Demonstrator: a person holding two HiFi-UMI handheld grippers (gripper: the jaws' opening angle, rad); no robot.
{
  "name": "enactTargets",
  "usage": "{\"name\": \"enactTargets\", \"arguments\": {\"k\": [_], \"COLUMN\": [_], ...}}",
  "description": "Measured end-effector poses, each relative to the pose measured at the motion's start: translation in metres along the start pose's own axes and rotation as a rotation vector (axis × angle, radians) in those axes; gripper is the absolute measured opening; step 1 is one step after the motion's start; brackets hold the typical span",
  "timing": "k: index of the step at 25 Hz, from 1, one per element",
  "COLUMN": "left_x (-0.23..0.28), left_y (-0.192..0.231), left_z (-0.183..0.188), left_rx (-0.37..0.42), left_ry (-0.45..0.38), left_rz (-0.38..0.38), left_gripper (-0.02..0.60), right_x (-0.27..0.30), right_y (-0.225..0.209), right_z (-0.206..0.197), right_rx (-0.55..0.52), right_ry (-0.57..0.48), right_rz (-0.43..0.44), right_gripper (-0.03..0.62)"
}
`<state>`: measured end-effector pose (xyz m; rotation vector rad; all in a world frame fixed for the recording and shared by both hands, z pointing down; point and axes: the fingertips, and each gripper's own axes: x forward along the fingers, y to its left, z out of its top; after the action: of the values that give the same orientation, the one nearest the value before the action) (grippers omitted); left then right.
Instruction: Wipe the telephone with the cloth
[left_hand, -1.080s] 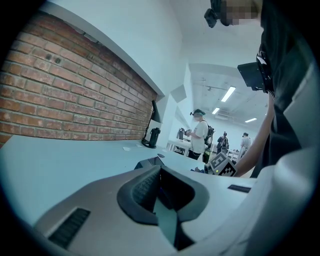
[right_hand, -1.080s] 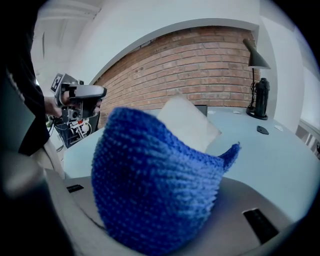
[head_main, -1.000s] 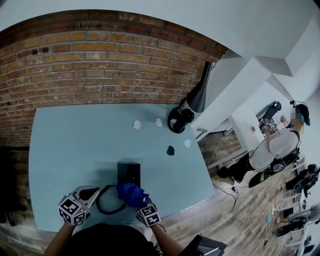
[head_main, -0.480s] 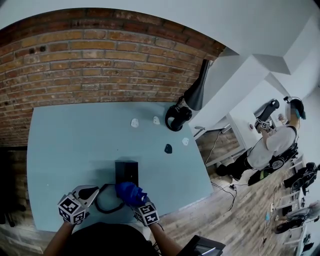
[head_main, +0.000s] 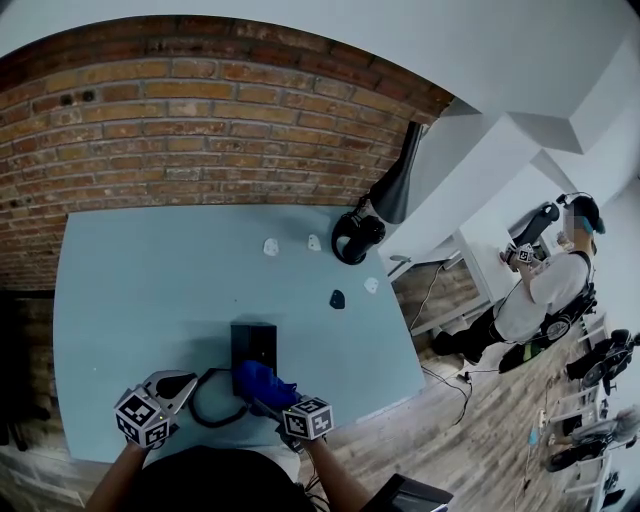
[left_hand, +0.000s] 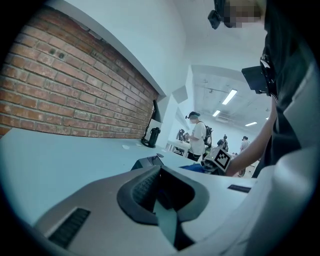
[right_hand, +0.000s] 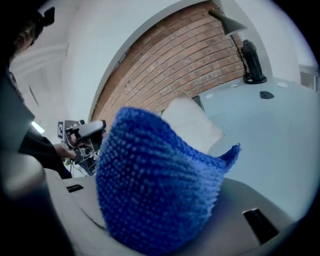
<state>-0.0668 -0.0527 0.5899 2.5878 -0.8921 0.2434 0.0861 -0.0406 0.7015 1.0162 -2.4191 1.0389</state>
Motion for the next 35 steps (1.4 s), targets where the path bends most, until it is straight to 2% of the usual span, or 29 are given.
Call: {"name": "enactTargets", "arguments": {"k": [2, 5, 9, 12, 15, 17, 19, 23, 28, 35], "left_x": [0.001, 0.004, 0.004, 0.001, -0.004, -0.008, -0.012, -0.015, -0.009, -0.008], "left_y": [0.001, 0.001, -0.001, 0.001, 0.006, 0.009, 0.012, 0.014, 0.007, 0.005], "left_z": [0.0, 0.001, 0.001, 0.002, 0.007, 0.011, 0.011, 0.006, 0.005, 0.004], "left_rx": [0.006, 0.009, 0.014, 0.017, 0.012, 0.008, 0.008, -0.004, 0.007, 0.011], "left_ry": [0.001, 0.003, 0.01, 0.011, -0.001, -0.011, -0.013, -0.008, 0.0, 0.008], "left_rz": [-0.002, -0.006, -0.007, 0.01, 0.032, 0.042, 0.052, 0.06, 0.038, 0.029], "left_gripper": [0.021, 0.021, 0.021, 0.021, 0.021, 0.021, 0.021, 0.021, 0.021, 0.021], "right_x": [-0.005, -0.011, -0.008, 0.005, 0.018, 0.024, 0.029, 0.03, 0.024, 0.02], "right_y": [0.001, -0.007, -0.031, -0.048, -0.064, -0.075, -0.077, -0.074, -0.075, -0.072], "right_z": [0.024, 0.079, 0.144, 0.165, 0.165, 0.16, 0.154, 0.135, 0.109, 0.093], "right_rx": [-0.06, -0.156, -0.274, -0.308, -0.331, -0.308, -0.273, -0.294, -0.226, -0.2], "right_ry": [-0.019, -0.123, -0.243, -0.234, -0.18, -0.152, -0.153, -0.143, -0.144, -0.132], "right_rz": [0.031, 0.011, -0.096, -0.15, -0.198, -0.231, -0.225, -0.224, -0.186, -0.188], "right_gripper": [0.19, 0.19, 0.19, 0.19, 0.19, 0.19, 0.19, 0.19, 0.189, 0.189]}}
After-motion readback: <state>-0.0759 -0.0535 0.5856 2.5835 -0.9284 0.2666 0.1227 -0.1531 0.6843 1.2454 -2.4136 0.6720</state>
